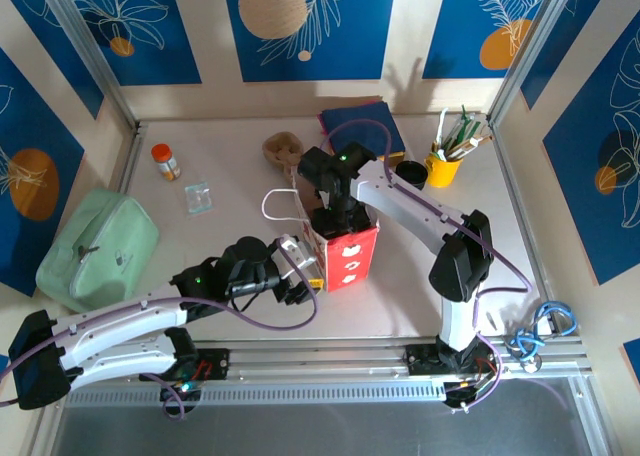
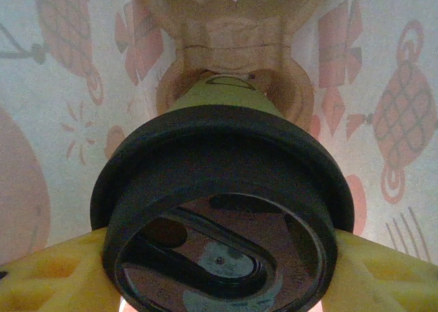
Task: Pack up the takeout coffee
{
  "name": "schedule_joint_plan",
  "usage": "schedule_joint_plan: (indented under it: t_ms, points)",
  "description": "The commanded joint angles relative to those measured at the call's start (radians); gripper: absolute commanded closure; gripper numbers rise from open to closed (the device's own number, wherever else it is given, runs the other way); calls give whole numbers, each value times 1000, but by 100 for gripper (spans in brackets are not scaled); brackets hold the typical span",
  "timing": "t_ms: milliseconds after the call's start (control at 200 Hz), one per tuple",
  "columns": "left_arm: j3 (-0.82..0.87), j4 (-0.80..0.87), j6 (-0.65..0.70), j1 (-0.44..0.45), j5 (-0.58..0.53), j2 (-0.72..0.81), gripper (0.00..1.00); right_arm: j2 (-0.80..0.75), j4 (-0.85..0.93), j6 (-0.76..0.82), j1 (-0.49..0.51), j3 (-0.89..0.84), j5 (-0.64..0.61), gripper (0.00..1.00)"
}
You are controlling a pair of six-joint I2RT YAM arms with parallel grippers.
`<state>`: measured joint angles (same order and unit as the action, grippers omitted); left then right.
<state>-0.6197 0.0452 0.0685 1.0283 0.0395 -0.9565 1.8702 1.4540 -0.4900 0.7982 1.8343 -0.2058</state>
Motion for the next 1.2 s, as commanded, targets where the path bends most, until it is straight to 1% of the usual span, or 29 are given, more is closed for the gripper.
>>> schedule_joint_plan:
  t_ms: [0,1190]
  points:
    - [5,-10,-6,7,-10,17,18,15,10,-5,-7,5,7,39]
    - [-4,-13,-3,7,-10,5,18,24,-43,-4,-21,-66,43,39]
